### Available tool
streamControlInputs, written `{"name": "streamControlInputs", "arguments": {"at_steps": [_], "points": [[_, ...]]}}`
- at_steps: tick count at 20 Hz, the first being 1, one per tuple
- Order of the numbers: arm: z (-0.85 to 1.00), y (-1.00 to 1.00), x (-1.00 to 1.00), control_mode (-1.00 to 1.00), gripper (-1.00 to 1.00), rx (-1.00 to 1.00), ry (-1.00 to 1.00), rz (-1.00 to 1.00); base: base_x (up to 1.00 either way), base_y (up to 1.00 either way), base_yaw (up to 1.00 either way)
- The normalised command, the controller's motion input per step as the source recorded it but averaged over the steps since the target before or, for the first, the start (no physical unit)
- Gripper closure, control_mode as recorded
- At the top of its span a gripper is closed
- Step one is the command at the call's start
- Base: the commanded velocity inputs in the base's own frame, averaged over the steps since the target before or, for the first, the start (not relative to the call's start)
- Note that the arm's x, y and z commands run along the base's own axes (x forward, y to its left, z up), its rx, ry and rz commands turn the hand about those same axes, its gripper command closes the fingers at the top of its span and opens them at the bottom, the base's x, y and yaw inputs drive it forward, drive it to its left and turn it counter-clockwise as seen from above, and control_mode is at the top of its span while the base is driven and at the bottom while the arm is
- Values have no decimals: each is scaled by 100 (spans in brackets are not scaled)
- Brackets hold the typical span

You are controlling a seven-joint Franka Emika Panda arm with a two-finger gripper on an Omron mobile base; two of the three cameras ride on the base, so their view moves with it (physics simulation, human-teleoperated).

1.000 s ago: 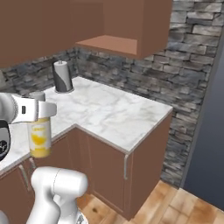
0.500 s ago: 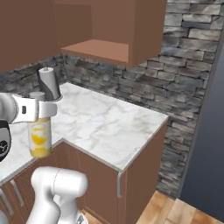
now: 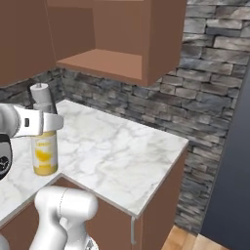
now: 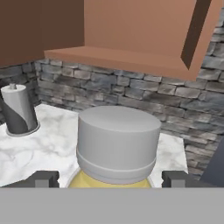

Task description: Sort all alcoholic drinks to one cabinet, and non-alcoholic drinks to the other.

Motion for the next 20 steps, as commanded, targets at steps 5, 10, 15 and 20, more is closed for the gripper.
{"name": "streamControlInputs", "arguments": {"at_steps": [5, 10, 15, 20], "points": [[0, 0, 0, 100, 100, 0, 0, 0, 61, 14, -14], [0, 0, 0, 100, 100, 0, 0, 0, 59, 18, -13], [44, 12, 7, -100, 100, 0, -10, -2, 7, 4, -2], [75, 3, 1, -100, 100, 3, -24, 0, 0, 0, 0]]}}
